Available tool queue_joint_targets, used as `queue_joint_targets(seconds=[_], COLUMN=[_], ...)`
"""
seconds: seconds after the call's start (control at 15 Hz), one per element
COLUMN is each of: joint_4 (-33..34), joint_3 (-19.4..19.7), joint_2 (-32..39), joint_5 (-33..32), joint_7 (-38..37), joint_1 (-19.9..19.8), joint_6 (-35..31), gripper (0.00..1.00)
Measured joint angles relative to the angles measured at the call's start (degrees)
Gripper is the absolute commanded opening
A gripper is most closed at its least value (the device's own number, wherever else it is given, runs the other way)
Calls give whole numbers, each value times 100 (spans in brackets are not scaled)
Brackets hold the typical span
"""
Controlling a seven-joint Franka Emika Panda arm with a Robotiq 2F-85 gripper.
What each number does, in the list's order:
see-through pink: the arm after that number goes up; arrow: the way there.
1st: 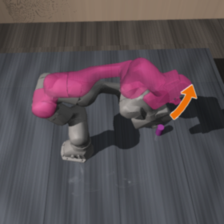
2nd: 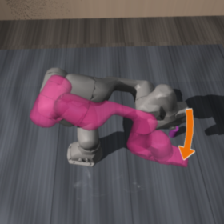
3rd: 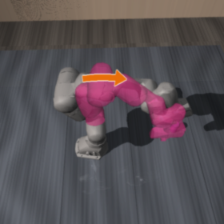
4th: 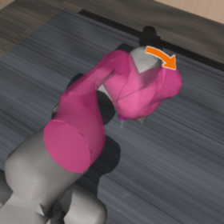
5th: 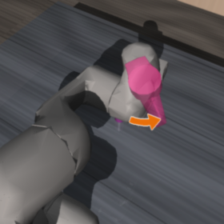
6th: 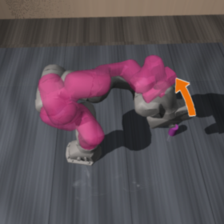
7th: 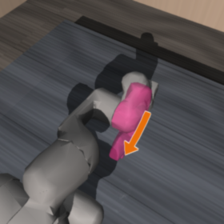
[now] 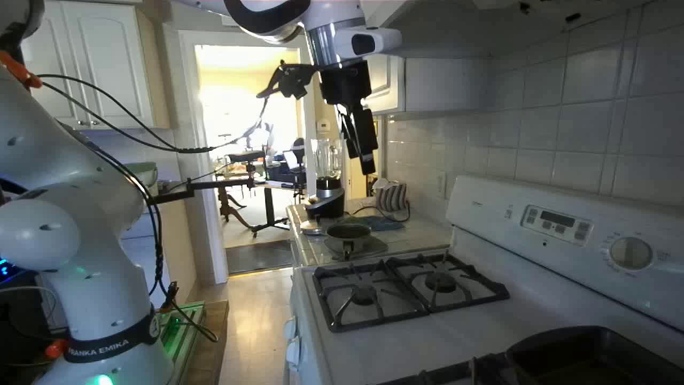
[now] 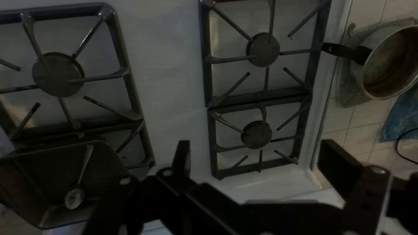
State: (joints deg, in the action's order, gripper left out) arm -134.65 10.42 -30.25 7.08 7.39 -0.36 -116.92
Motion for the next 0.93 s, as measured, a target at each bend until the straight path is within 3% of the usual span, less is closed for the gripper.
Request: queue_joint_targets(seconds=[0.67,0.93], joint_4=[1,132], joint_3=[-28,-178], joint_2=[8,362], joint_5=[0,424], joint_7=[40,599], joint_1=[-7,408], joint_6=[0,-64], gripper=[100,100])
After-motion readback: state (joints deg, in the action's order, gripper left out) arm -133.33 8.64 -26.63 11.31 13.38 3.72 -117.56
